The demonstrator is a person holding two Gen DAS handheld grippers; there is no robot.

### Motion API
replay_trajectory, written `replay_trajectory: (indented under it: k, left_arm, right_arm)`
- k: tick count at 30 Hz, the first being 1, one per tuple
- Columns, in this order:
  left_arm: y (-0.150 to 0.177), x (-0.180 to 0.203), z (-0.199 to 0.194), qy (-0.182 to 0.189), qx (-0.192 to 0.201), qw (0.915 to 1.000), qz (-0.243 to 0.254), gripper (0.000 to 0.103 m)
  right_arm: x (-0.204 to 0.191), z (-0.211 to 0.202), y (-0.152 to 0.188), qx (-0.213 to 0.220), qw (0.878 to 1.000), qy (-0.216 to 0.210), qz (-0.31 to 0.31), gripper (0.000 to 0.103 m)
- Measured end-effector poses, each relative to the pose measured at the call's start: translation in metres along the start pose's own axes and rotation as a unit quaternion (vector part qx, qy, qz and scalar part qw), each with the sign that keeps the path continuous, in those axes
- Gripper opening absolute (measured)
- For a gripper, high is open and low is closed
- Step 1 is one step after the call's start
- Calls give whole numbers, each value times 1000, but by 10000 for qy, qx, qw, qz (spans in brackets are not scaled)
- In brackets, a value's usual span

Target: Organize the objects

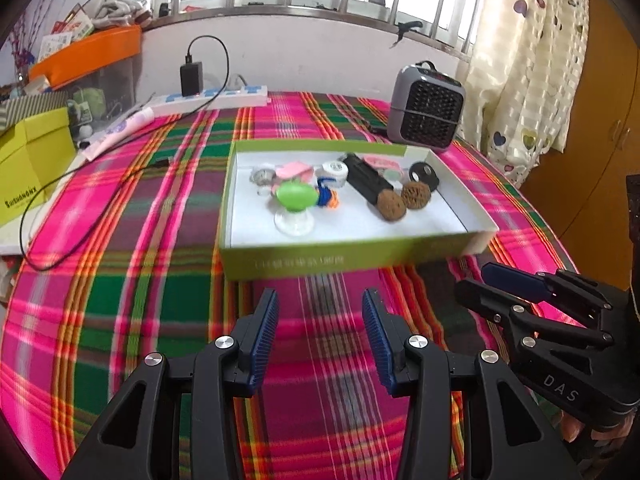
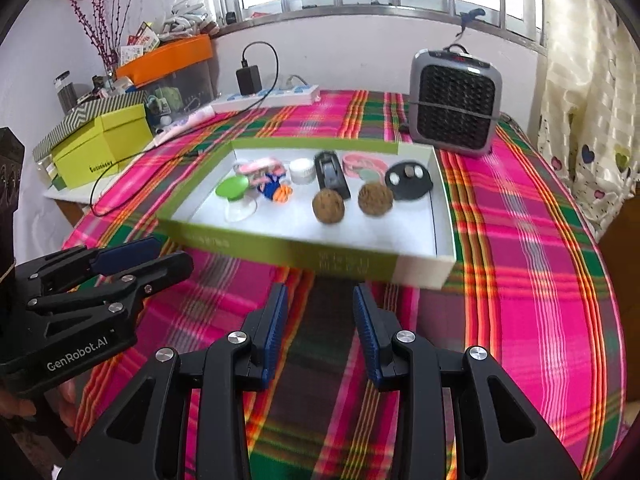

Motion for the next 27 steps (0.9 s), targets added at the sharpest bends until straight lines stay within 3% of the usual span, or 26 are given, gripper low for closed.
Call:
replay_trajectory:
  k: [19, 23, 27]
  left_arm:
    - [33, 11, 4, -25, -297, 9995, -41, 42]
    - [33, 14, 4, -48, -272, 9996, 0, 47]
    - [33, 15, 3, -110, -273, 9996, 16, 48]
  right_arm:
    - [17, 0, 35, -210, 9994, 224, 182, 36]
    - [17, 0, 37, -201, 9994, 237, 155, 50]
    - [15, 0, 39, -174, 9993, 331, 92, 50]
Point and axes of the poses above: each gripper's, at about its wrist camera, not at the fingertips, and z roughly the way its jaws point, x to its right, y to its underside, the point moved 7 cm from there along z, roughly the way its jaws point, and after that the axes turned 14 degrees about z, right-handed, at the moved point
